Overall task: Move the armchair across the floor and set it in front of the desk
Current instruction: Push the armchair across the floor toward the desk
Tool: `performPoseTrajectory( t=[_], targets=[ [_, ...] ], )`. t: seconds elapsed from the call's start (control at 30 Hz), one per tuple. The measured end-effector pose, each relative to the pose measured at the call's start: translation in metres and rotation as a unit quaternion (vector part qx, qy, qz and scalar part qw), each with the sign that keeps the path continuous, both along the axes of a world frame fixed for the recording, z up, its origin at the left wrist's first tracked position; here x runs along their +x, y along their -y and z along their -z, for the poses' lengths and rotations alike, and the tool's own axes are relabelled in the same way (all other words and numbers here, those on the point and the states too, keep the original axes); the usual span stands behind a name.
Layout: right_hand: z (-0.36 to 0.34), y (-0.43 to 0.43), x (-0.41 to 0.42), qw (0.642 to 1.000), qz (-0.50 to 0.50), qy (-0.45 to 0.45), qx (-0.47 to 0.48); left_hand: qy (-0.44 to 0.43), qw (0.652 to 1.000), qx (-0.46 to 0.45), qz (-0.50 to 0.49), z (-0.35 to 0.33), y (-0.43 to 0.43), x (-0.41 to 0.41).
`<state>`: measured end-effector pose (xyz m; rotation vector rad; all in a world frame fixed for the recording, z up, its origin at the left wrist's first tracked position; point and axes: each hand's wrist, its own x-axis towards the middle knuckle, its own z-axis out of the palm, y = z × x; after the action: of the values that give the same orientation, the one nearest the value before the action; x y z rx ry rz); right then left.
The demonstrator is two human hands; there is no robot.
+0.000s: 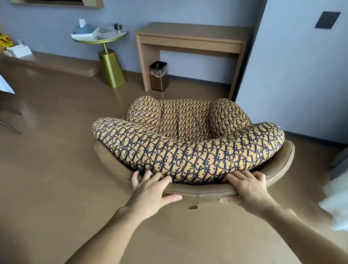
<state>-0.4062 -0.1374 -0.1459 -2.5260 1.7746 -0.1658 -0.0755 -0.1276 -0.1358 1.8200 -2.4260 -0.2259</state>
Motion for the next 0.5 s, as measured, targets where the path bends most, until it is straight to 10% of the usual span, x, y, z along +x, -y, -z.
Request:
performPoseTrajectory(
  t=[0.5],
  targets=[
    [-0.006,0.150,-0.025,0.999,-0.025,-0.002,0.048,0.030,0.999,-0.020,-0.018,-0.002,0.135,-0.028]
  ],
)
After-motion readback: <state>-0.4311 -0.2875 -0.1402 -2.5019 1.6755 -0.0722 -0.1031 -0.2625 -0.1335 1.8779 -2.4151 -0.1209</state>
